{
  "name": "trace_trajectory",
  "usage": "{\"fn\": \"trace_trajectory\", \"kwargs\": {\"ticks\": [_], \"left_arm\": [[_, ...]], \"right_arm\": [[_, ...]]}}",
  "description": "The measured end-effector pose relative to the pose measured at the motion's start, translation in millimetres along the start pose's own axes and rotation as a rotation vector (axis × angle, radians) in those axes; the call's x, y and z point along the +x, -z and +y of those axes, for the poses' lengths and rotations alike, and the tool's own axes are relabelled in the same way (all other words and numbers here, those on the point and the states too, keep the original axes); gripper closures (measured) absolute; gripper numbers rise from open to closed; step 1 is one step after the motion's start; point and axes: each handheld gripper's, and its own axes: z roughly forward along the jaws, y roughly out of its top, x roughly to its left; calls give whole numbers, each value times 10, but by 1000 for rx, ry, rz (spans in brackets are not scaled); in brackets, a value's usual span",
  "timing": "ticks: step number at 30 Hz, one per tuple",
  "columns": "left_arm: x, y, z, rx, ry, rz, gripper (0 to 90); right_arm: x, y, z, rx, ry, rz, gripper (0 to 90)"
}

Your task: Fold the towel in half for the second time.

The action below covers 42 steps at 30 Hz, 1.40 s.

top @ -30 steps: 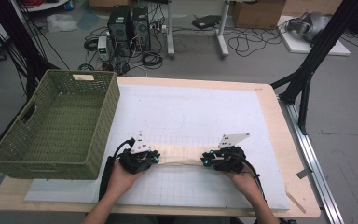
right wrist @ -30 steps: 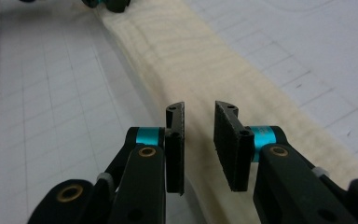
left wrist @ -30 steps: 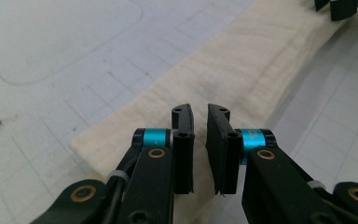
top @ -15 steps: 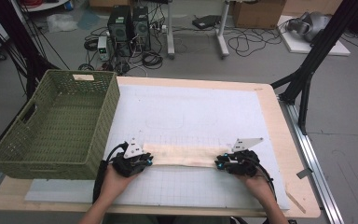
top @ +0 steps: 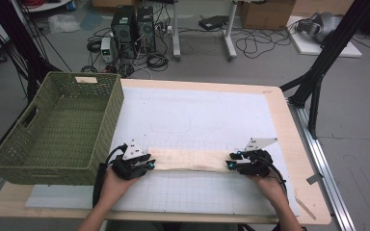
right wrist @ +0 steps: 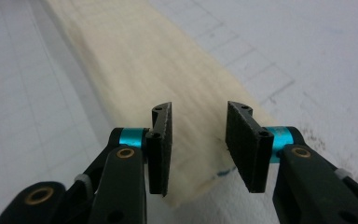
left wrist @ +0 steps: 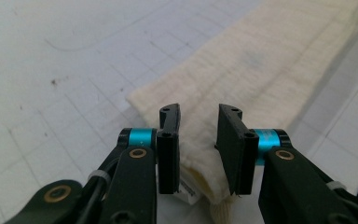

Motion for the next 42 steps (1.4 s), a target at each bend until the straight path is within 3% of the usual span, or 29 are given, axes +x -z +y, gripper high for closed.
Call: {"fn": "trace_trajectory", "kwargs": {"ticks": [2, 7, 10, 14, 19, 23, 26, 33, 42], "left_arm": [[-14, -6, -3, 1, -21, 11, 712], [-18, 12, 42, -1, 1, 18, 697], [-4, 66, 68, -27, 16, 20, 675], [45, 108, 67, -24, 38, 38, 631], [74, 62, -6, 35, 73, 47, 575], [64, 36, -24, 34, 86, 45, 586], [72, 35, -29, 34, 95, 21, 641], [26, 41, -24, 31, 68, 23, 823], [-45, 223, -103, 50, 75, 89, 845]], "right_arm": [[2, -4, -52, -15, 7, -12, 610], [16, 8, -53, -8, 2, -32, 577], [21, 63, -4, -50, -17, -26, 553], [-40, 120, 50, -86, -63, -56, 538], [-142, 74, 11, -34, -141, -94, 496], [-151, 11, -4, 6, -148, -93, 488], [-145, -35, -10, 20, -157, -78, 511], [-102, -60, -9, 13, -142, -3, 767], [-86, -60, 46, -24, -134, 35, 794]]}}
